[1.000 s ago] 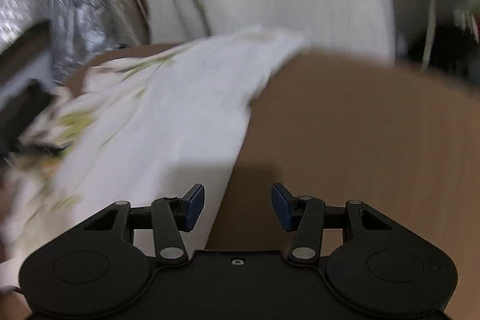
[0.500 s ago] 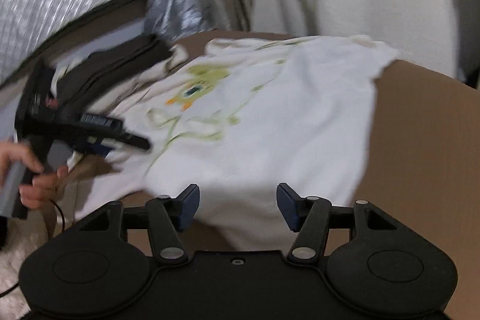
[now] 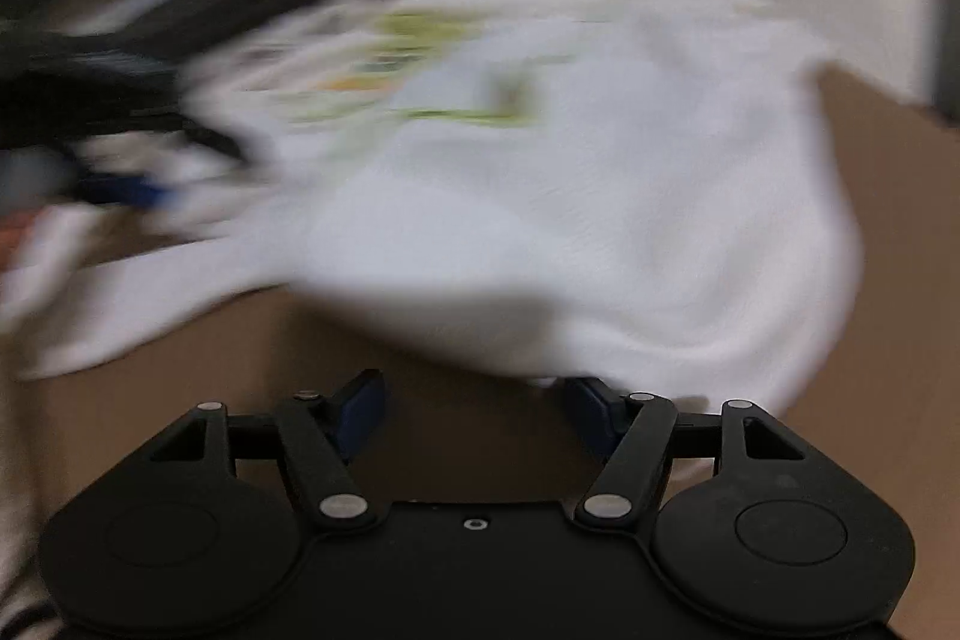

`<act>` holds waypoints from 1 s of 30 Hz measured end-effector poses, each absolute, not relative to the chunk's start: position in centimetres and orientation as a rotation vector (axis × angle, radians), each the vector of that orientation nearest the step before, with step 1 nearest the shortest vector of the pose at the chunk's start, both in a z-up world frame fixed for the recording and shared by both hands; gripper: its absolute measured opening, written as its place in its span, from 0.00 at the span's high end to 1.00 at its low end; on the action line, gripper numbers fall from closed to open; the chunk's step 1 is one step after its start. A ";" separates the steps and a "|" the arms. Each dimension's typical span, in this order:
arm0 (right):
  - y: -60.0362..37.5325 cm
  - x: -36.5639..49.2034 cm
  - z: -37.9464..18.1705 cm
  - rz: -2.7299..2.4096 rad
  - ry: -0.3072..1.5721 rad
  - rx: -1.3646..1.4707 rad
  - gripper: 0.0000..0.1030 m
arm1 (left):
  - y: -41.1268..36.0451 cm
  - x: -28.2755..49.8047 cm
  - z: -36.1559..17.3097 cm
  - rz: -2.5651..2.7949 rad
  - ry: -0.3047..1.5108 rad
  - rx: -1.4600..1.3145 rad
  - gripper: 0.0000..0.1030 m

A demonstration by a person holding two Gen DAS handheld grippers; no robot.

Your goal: Fold clothes

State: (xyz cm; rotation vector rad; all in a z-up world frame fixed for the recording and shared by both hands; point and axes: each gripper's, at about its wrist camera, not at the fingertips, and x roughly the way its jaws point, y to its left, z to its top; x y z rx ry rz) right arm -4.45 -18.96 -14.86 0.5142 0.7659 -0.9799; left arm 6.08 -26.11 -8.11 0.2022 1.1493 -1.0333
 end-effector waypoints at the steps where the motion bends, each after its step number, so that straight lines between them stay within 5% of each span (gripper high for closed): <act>1: -19.4 -5.1 -14.8 -1.025 0.774 0.507 0.35 | -26.2 5.7 -7.9 -1.062 1.138 0.215 0.20; 5: -19.8 -8.1 -14.3 -1.137 0.727 0.550 0.39 | -26.5 2.7 -6.2 -1.159 0.966 0.328 0.20; 11: -21.1 -10.2 -12.8 -1.102 0.532 0.562 0.87 | -27.5 0.2 -5.0 -1.502 0.965 0.174 0.20; 13: -21.5 -10.9 -12.3 -1.088 0.467 0.565 0.89 | -28.4 -0.1 -5.9 -1.549 1.042 0.147 0.20; 18: -22.1 -12.4 -10.5 -0.989 0.288 0.589 0.89 | -30.7 -1.2 -7.6 -1.607 1.066 0.133 0.23; 19: -22.0 -12.6 -10.0 -0.948 0.247 0.598 0.89 | -31.1 -1.5 -7.8 -1.619 1.048 0.129 0.33; 20: -21.9 -12.7 -9.8 -0.940 0.238 0.604 0.89 | -31.8 -1.3 -8.1 -1.614 1.062 0.125 0.73; 21: -21.8 -12.7 -9.6 -0.935 0.233 0.610 0.88 | -32.5 -0.9 -8.4 -1.598 1.097 0.122 0.96; 23: -21.8 -12.1 -10.4 -0.989 0.259 0.623 0.81 | -33.5 0.3 -8.5 -1.512 1.089 0.096 0.97; 27: -21.3 -12.1 -12.3 -1.062 0.306 0.702 0.50 | -33.5 2.9 -6.0 -1.356 0.842 0.088 0.97; 30: -20.3 -10.8 -14.0 -1.068 0.391 0.750 0.43 | -32.3 4.9 -4.8 -1.248 0.718 0.083 0.97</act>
